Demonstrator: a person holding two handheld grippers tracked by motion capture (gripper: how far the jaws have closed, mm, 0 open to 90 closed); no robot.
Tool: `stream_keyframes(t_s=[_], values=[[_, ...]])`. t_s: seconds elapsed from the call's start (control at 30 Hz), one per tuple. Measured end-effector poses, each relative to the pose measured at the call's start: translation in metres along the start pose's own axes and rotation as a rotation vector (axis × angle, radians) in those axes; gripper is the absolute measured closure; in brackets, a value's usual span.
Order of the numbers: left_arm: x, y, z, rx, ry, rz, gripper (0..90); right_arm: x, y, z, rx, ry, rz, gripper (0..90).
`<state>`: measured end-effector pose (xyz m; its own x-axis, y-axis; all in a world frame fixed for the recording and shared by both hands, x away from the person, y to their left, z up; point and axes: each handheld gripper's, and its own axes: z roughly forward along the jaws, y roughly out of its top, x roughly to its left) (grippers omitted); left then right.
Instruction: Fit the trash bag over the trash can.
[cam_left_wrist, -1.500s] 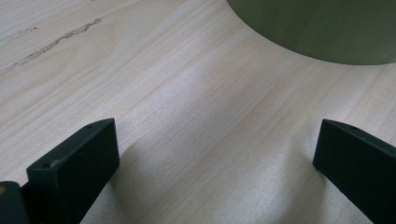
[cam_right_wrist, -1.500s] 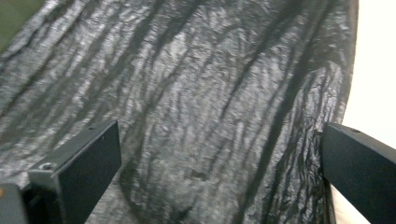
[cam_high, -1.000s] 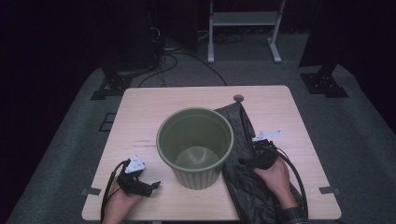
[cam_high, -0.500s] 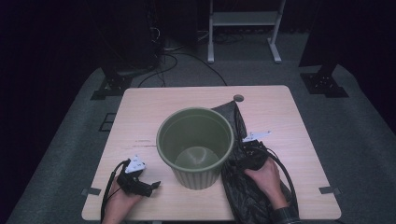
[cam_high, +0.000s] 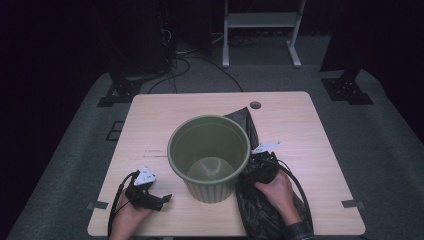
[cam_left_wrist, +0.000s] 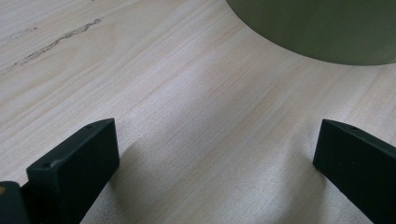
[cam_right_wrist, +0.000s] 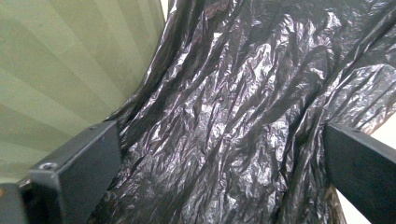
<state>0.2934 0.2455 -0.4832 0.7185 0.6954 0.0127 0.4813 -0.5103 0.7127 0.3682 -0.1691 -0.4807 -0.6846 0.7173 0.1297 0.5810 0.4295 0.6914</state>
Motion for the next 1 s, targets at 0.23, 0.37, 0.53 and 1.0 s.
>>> stream_keyframes(t_s=[0.23, 0.37, 0.53, 1.0], values=[[0.000, 0.000, 0.000, 0.000, 0.000, 0.000, 0.0, 0.003, -0.001, 0.002, 0.005, -0.036, -0.029, 0.0], [0.000, 0.000, 0.000, 0.000, 0.000, 0.000, 0.0, 0.008, -0.001, 0.004, 0.017, -0.081, -0.069, 0.0], [0.000, 0.000, 0.000, 0.000, 0.000, 0.000, 0.0, 0.009, -0.002, 0.003, 0.009, -0.099, -0.074, 4.6], [0.000, 0.000, 0.000, 0.000, 0.000, 0.000, 0.0, 0.015, -0.001, -0.005, -0.019, -0.044, -0.113, 70.7]])
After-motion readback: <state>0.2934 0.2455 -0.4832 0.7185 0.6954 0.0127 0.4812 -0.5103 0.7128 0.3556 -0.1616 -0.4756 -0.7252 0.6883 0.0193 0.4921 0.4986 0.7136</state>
